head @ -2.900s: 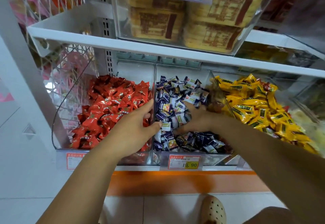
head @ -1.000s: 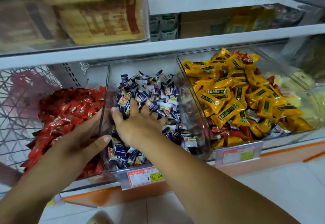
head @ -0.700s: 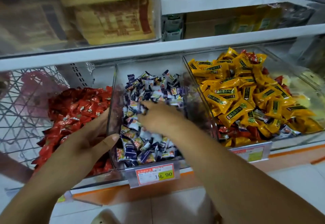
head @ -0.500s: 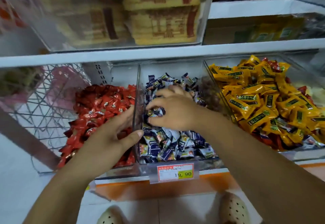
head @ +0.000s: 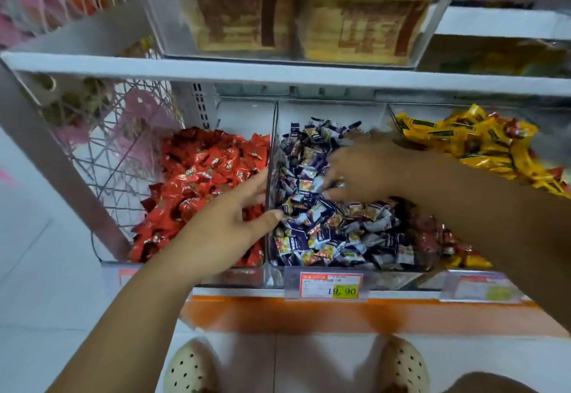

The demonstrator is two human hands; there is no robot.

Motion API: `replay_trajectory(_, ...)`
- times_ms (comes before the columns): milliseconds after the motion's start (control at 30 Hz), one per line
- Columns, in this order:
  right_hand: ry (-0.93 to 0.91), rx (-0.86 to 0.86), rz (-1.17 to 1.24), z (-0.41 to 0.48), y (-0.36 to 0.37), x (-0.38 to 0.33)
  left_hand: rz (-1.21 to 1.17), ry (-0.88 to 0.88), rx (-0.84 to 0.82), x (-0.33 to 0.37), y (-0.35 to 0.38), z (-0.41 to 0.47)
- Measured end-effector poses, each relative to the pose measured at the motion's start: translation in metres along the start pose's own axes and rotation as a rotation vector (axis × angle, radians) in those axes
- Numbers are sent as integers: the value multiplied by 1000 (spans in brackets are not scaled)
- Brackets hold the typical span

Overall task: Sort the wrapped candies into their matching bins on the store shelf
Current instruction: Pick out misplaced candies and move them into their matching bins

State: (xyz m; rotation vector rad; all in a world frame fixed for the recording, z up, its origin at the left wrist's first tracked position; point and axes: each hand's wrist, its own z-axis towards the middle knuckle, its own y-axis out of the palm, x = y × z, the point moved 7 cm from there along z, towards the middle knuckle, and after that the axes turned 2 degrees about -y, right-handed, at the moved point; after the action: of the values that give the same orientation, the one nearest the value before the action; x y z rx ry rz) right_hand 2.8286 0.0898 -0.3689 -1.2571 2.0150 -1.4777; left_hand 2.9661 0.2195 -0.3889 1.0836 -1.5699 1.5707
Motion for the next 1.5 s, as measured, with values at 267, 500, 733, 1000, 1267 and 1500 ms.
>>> replay_trajectory(267,-126,-83,42,29,39,-40,-15,-23,-1,1,0,-2)
replay_trajectory(500,-50,-95,0,4,36,4,15,-45,-10,0,0,-5)
replay_trajectory(733,13,-78,13,-8,12,3,12,-40,-12,2,1,-3)
replay_trajectory(1000,-85,-64,-81,25,40,-31,51,-37,-9,0,-2,-3)
replay_trajectory(1267,125,-57,558,-36,10,20,58,-70,1,5,-1,-7)
replay_trajectory(1500,233,-95,578,-13,57,-44,70,-78,3,11,0,-9)
